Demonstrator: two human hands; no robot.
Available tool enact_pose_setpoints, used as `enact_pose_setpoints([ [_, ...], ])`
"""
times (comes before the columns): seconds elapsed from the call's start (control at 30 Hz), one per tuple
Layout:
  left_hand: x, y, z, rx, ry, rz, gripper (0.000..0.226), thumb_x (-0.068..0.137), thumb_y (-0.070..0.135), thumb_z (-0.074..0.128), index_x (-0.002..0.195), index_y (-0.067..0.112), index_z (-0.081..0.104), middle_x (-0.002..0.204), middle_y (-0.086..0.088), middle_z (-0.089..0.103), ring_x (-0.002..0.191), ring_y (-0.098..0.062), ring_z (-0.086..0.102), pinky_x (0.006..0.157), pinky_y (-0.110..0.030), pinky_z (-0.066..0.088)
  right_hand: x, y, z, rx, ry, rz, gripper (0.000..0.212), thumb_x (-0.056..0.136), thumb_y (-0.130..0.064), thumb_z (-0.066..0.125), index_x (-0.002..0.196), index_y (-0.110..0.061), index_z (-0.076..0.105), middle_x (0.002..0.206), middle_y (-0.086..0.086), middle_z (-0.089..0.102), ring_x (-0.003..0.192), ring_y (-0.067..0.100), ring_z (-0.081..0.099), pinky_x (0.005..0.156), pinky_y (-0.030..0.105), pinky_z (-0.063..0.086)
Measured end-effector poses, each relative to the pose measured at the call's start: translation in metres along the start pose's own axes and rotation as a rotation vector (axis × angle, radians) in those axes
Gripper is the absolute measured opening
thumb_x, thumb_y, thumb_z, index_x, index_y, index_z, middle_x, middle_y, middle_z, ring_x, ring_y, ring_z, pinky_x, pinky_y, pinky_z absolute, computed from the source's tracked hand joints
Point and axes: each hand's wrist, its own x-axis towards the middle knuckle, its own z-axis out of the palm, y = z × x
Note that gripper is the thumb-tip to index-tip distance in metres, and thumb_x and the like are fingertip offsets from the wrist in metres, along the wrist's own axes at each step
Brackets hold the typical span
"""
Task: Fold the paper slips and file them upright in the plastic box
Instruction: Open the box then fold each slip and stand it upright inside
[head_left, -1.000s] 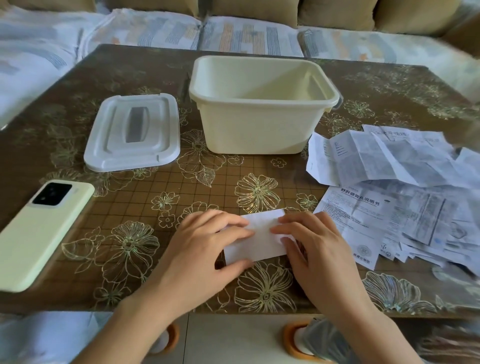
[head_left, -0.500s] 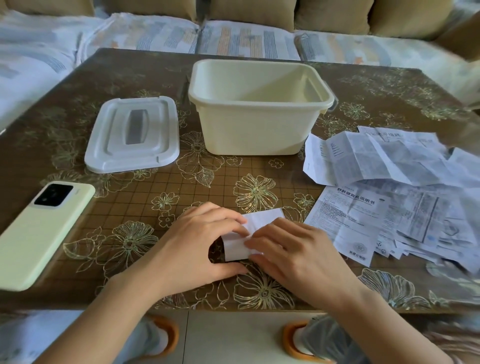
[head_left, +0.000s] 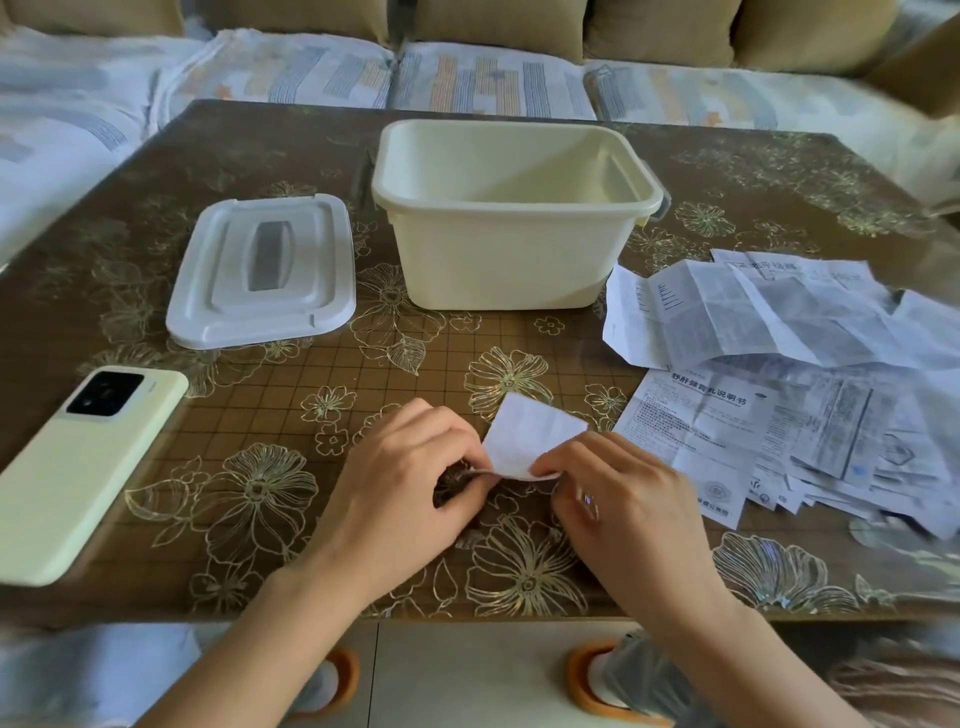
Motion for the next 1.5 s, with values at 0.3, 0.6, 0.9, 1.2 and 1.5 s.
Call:
enact_pose_setpoints([
  [0.3,-0.006,0.026,0.016,-0.047,0.126,-0.226,0.016,0.091,0.038,0.055,0.083,0.024,0.059,0.065,0.009,0.054,0.056,-0.012,0.052,0.048,-0.036,0.044,-0.013,0.008,-0.007,0.304,0.073,0.349,0.014,0.084,-0.041,0.064,0.097,-0.037,0.064,0.078,-0.021,0.066,0.081,0.002,0.061,0.072,0.014,0.045],
  [0.6,0.014,0.026,0.023,0.206,0.063,-0.225,0.017,0.087,0.037,0.063,0.087,0.02,0.06,0.056,0.012,0.048,0.044,-0.01,0.044,0.036,-0.022,0.036,0.002,0.0,0.01,0.109,0.088,0.398,0.028,0.081,-0.035,0.071,0.106,-0.028,0.06,0.069,-0.015,0.056,0.077,0.011,0.044,0.064,0.03,0.037],
  [0.9,0.015,0.027,0.027,0.234,0.065,-0.259,0.032,0.08,0.032,0.076,0.104,0.015,0.062,0.1,-0.002,0.059,0.049,-0.008,0.047,0.036,-0.017,0.037,0.004,-0.002,0.012,-0.019,0.045,0.335,0.033,0.084,-0.033,0.067,0.115,-0.024,0.057,0.093,-0.008,0.056,0.085,0.018,0.049,0.07,0.034,0.044],
  [1.2,0.016,0.023,0.019,0.164,-0.016,-0.174,0.006,0.087,0.026,0.068,0.089,0.021,0.066,0.091,0.01,0.061,0.063,-0.007,0.056,0.047,-0.017,0.04,0.01,0.008,0.008,-0.109,-0.013,-0.007,0.023,0.089,-0.037,0.055,0.091,-0.022,0.073,0.096,-0.008,0.064,0.098,0.019,0.055,0.072,0.035,0.048],
  [1.5,0.01,0.003,-0.003,0.001,-0.112,-0.044,0.032,0.094,0.045,0.049,0.1,0.024,0.072,0.1,0.02,0.065,0.064,0.0,0.058,0.057,-0.016,0.049,0.026,0.015,-0.007,-0.162,-0.115,-0.207,0.028,0.094,-0.039,0.049,0.098,-0.019,0.068,0.077,-0.008,0.067,0.073,0.015,0.062,0.053,0.028,0.047],
])
